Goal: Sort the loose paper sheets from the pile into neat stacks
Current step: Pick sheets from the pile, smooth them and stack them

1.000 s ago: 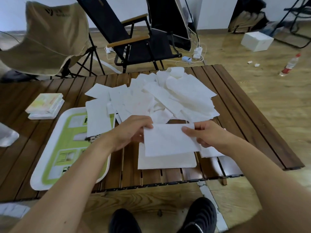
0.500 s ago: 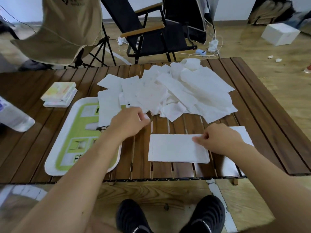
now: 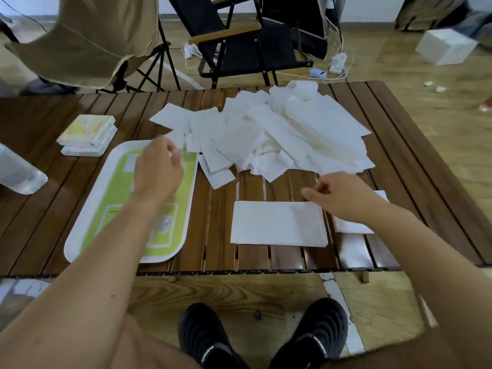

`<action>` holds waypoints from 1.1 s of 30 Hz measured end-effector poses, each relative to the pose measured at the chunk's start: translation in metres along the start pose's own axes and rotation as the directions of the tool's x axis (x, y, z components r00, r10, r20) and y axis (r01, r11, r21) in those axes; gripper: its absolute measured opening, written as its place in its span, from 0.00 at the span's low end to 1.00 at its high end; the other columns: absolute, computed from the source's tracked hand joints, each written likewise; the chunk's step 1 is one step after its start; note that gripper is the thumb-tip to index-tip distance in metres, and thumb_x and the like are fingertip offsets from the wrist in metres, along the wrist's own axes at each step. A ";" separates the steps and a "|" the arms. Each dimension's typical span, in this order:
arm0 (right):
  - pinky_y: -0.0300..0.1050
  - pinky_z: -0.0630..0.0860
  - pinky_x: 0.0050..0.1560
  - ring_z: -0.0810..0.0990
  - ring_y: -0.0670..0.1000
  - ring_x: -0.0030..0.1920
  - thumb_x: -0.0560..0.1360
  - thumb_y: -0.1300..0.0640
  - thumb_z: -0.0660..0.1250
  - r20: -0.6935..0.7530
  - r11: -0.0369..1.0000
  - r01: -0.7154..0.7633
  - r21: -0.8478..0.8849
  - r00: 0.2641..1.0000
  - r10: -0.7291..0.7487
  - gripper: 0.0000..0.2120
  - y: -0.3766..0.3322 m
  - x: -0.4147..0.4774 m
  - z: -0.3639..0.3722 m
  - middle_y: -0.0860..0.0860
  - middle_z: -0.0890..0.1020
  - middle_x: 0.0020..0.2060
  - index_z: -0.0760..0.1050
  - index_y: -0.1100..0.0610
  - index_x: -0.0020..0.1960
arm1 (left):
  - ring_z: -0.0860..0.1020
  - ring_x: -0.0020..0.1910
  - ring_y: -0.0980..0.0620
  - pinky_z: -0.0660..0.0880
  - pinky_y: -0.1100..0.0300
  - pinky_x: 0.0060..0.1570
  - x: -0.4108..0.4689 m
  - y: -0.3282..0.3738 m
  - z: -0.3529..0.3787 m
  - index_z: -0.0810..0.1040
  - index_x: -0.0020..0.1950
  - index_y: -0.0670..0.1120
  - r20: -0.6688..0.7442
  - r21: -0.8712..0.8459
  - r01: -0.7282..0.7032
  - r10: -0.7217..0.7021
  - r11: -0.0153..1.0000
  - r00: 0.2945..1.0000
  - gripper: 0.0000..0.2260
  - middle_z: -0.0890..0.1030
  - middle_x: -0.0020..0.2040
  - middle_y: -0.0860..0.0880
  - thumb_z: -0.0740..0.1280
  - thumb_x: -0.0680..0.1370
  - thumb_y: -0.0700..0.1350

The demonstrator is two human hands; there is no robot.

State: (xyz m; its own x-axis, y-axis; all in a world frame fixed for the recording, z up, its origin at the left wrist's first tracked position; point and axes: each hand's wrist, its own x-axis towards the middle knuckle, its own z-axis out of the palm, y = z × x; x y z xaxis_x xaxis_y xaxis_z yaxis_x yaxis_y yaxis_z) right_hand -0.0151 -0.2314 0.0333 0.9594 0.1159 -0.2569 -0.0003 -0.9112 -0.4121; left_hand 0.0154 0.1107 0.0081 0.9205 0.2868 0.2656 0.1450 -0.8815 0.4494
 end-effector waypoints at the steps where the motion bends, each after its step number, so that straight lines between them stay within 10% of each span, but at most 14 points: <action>1: 0.40 0.72 0.39 0.79 0.46 0.43 0.77 0.38 0.67 -0.030 0.994 0.033 0.104 0.999 -0.030 0.16 -0.001 -0.001 -0.005 0.48 0.82 0.42 0.77 0.51 0.47 | 0.77 0.52 0.48 0.71 0.55 0.50 -0.002 0.017 -0.011 0.75 0.56 0.44 -0.010 -0.186 -0.022 0.021 0.982 1.000 0.06 0.79 0.52 0.49 0.62 0.84 0.46; 5: 0.39 0.72 0.37 0.84 0.46 0.45 0.69 0.35 0.71 0.092 0.788 0.027 0.615 0.990 -0.105 0.29 -0.010 -0.014 -0.024 0.41 0.83 0.54 0.71 0.47 0.65 | 0.82 0.54 0.46 0.79 0.51 0.54 -0.031 0.087 -0.040 0.74 0.58 0.47 0.406 -0.770 0.149 0.296 0.621 0.865 0.05 0.84 0.54 0.43 0.62 0.85 0.45; 10: 0.36 0.55 0.28 0.65 0.45 0.26 0.76 0.50 0.70 0.210 0.632 -0.024 0.774 0.952 -0.221 0.08 0.005 -0.020 -0.033 0.45 0.72 0.26 0.77 0.53 0.42 | 0.84 0.48 0.48 0.81 0.59 0.45 -0.049 0.110 -0.021 0.76 0.60 0.48 0.586 -0.768 0.415 0.274 0.488 0.762 0.07 0.86 0.49 0.48 0.67 0.82 0.42; 16: 0.38 0.59 0.28 0.62 0.46 0.22 0.77 0.46 0.72 0.287 0.868 -0.170 0.466 0.957 0.034 0.21 0.024 -0.014 -0.023 0.47 0.66 0.22 0.68 0.56 0.34 | 0.87 0.48 0.47 0.85 0.49 0.50 -0.054 0.087 0.000 0.81 0.57 0.44 0.733 -0.426 0.294 0.137 0.856 0.666 0.08 0.86 0.51 0.45 0.70 0.81 0.46; 21: 0.31 0.66 0.26 0.70 0.40 0.18 0.79 0.47 0.70 0.246 0.985 -0.081 0.150 0.968 0.042 0.19 0.019 -0.012 -0.003 0.45 0.77 0.23 0.78 0.60 0.38 | 0.85 0.31 0.52 0.80 0.62 0.30 -0.063 0.073 0.019 0.79 0.48 0.43 0.788 -0.213 0.131 0.091 0.968 0.610 0.12 0.85 0.40 0.43 0.65 0.84 0.50; 28: 0.40 0.73 0.41 0.81 0.42 0.32 0.81 0.43 0.65 0.254 0.998 -0.051 -0.046 0.965 0.061 0.21 0.016 -0.005 0.011 0.46 0.85 0.27 0.80 0.60 0.43 | 0.75 0.18 0.56 0.70 0.65 0.24 -0.062 0.071 0.027 0.71 0.42 0.43 0.729 -0.047 -0.053 0.070 0.998 0.681 0.18 0.81 0.29 0.45 0.63 0.84 0.56; 33: 0.41 0.75 0.44 0.80 0.42 0.33 0.79 0.37 0.65 0.234 0.982 -0.080 -0.173 0.965 0.120 0.23 0.015 -0.005 0.010 0.47 0.85 0.28 0.83 0.56 0.39 | 0.79 0.42 0.50 0.74 0.55 0.41 -0.051 0.062 0.025 0.77 0.45 0.46 0.469 0.146 -0.208 0.118 0.967 0.876 0.13 0.80 0.41 0.51 0.67 0.82 0.55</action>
State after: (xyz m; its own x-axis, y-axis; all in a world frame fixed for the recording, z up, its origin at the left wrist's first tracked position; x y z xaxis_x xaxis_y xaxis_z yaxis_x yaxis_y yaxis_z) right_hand -0.0225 -0.2414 0.0194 0.8597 0.0948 -0.5020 -0.0286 -0.9721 -0.2326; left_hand -0.0138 0.0321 0.0014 0.9930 -0.0285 -0.1142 0.0016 -0.9669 0.2551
